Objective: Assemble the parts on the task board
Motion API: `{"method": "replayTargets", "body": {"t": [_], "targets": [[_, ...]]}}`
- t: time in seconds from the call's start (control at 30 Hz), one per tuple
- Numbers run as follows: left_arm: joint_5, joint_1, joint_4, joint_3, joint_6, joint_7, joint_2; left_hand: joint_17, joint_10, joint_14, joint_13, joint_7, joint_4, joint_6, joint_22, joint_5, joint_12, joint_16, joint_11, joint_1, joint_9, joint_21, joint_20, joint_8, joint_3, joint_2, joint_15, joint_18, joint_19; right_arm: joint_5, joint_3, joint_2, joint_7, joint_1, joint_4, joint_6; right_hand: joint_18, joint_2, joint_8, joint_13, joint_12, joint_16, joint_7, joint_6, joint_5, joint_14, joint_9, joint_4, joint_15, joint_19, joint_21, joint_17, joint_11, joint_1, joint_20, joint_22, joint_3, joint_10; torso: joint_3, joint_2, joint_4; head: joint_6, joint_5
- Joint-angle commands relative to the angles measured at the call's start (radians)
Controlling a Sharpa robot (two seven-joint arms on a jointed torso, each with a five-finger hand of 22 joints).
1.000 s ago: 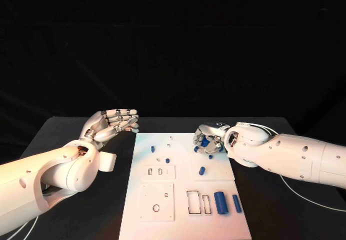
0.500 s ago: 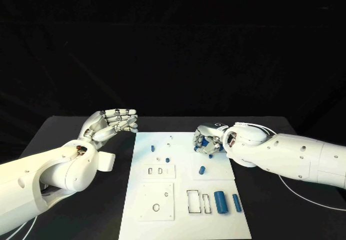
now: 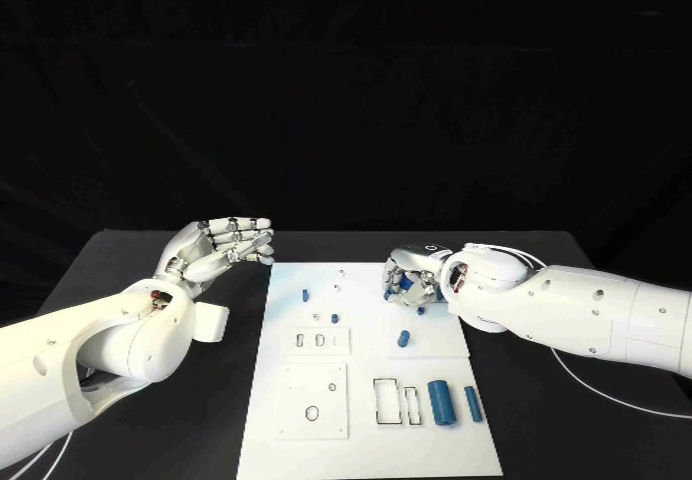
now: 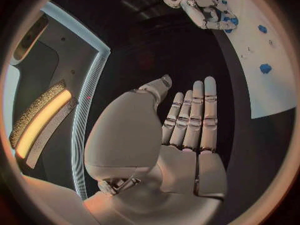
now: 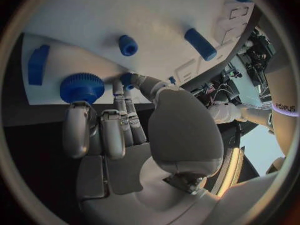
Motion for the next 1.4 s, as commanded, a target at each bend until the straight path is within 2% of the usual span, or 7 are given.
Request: {"method": "replayTargets", "body": {"t": [0.03,0.4,0.63,0.77,1.07,1.27,1.4], "targets": [[-0.004,0.002,-0.001,0.001,0.022,0.001,0.002,0.001,-0.002,-0.006,-0.001,0.023,-0.004,-0.002,0.001,-0.007,-0.006,0.005,0.002,-0.01,-0.001,0.002,0.001,-0.005,-0.001,-0.001,0.002,-0.001,-0.005,-0.012,-0.001,0.002,-0.01,-0.003,0.004,-0.035,-0.011,0.006,0.007,0.001,0.006,0.008,-0.003,0.009,-0.006,0.065,0.006,-0.001,-0.01,0.004,0.006,0.043,-0.002,-0.002,-0.006,0.003,0.008,0.012,-0.0001,-0.002,0.0015,-0.001,-0.002],[-0.003,0.002,-0.008,0.001,0.026,-0.002,0.004,0.003,-0.006,-0.009,-0.001,0.024,-0.006,-0.005,0.007,-0.007,-0.007,0.009,0.003,-0.009,-0.002,0.011,0.002,-0.007,0.001,0.0,0.002,-0.001,-0.012,-0.01,0.007,0.008,-0.052,0.006,0.029,-0.192,-0.012,0.014,0.017,0.003,0.007,0.01,-0.009,0.019,0.001,0.065,0.019,-0.003,-0.015,0.005,0.009,0.045,-0.009,-0.001,-0.011,0.009,0.023,0.025,-0.0001,-0.006,0.0001,0.009,0.002],[0.006,0.002,-0.009,0.001,0.028,-0.004,0.007,0.003,-0.006,-0.009,-0.001,0.024,-0.006,-0.005,0.007,-0.007,-0.007,0.009,0.003,-0.009,-0.002,0.011,0.002,-0.007,0.001,0.0,0.002,-0.001,-0.012,-0.005,0.009,0.063,-0.095,0.015,-0.01,-0.24,-0.012,0.015,0.019,0.003,0.006,0.01,-0.009,0.019,0.01,0.065,0.025,-0.004,-0.016,0.005,0.011,0.042,-0.009,-0.002,-0.012,0.011,0.028,0.028,0.0007,-0.005,0.0054,0.016,-0.001],[0.01,0.002,-0.009,0.001,0.03,-0.005,0.008,0.003,-0.006,-0.009,-0.001,0.024,-0.006,-0.005,0.007,-0.007,-0.007,0.009,0.003,-0.009,-0.002,0.011,0.002,-0.007,0.001,0.0,0.002,-0.001,-0.012,0.0,0.009,0.098,-0.099,0.016,-0.035,-0.251,-0.012,0.015,0.02,0.003,0.006,0.011,-0.01,0.018,0.015,0.065,0.027,-0.005,-0.017,0.006,0.012,0.044,-0.009,-0.001,-0.013,0.014,0.031,0.029,0.0019,-0.004,0.0063,0.014,0.001],[0.014,0.002,-0.006,0.001,0.032,-0.008,0.012,0.003,-0.008,-0.01,-0.001,0.024,-0.007,-0.006,0.01,-0.007,-0.006,0.011,0.003,-0.01,-0.003,0.015,0.002,-0.008,0.001,0.0,0.003,-0.001,-0.014,0.007,0.009,0.168,-0.09,0.012,-0.092,-0.252,-0.012,0.015,0.02,0.003,0.005,0.011,-0.009,0.017,0.019,0.065,0.028,-0.007,-0.017,0.005,0.012,0.044,-0.009,-0.001,-0.013,0.013,0.032,0.029,0.0004,-0.003,0.0096,0.009,0.004],[0.014,0.002,-0.004,0.001,0.033,-0.01,0.014,0.003,-0.008,-0.01,-0.001,0.024,-0.007,-0.006,0.01,-0.007,-0.006,0.011,0.003,-0.01,-0.003,0.015,0.002,-0.008,0.001,0.0,0.003,-0.001,-0.014,0.011,0.009,0.195,-0.084,0.005,-0.123,-0.238,-0.012,0.015,0.02,0.003,0.004,0.012,-0.009,0.017,0.02,0.065,0.029,-0.007,-0.017,0.005,0.012,0.045,-0.009,-0.001,-0.013,0.013,0.033,0.029,-0.0027,-0.001,0.0191,0.007,0.002],[0.014,0.002,-0.004,0.001,0.034,-0.012,0.013,0.004,-0.008,-0.011,-0.001,0.024,-0.007,-0.006,0.011,-0.007,-0.006,0.011,0.003,-0.01,-0.003,0.017,0.003,-0.008,0.001,0.0,0.003,-0.001,-0.016,0.013,0.009,0.202,-0.082,0.003,-0.131,-0.228,-0.012,0.015,0.02,0.003,0.004,0.011,-0.009,0.016,0.021,0.065,0.029,-0.006,-0.017,0.004,0.011,0.044,-0.009,-0.003,-0.013,0.012,0.033,0.029,-0.0045,-0.001,0.0215,0.006,-0.001]]}}
